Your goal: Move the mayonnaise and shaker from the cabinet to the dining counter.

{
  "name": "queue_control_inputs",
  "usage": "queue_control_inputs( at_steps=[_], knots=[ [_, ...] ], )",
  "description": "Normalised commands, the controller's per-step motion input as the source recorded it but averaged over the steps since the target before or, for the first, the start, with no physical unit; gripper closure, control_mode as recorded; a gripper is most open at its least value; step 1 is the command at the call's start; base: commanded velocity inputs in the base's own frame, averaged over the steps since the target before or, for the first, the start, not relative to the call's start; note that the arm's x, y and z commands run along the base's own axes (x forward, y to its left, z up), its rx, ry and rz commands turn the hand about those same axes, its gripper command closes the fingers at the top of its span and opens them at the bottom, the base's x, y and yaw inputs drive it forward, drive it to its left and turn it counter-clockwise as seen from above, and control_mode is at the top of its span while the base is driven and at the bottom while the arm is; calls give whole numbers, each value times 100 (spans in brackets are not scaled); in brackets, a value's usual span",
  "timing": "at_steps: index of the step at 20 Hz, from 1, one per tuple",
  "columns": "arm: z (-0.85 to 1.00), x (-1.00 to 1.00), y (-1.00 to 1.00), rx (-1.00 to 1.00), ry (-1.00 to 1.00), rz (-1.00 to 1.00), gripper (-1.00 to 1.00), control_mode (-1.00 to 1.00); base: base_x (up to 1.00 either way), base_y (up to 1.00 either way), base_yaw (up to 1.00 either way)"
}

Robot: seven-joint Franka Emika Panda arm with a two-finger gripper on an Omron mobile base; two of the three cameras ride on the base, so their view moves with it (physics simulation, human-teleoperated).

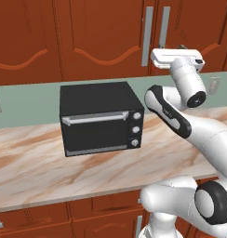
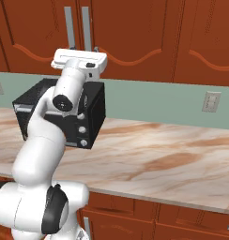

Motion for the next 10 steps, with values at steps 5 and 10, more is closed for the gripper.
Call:
queue_control_inputs(
  at_steps=[5, 10],
  knots=[
    [0, 28, 0, 0, 0, 0, -100, -100, 0, 0, 0],
    [0, 35, 0, 0, 1, 0, -100, -100, 0, 0, 0]
  ],
)
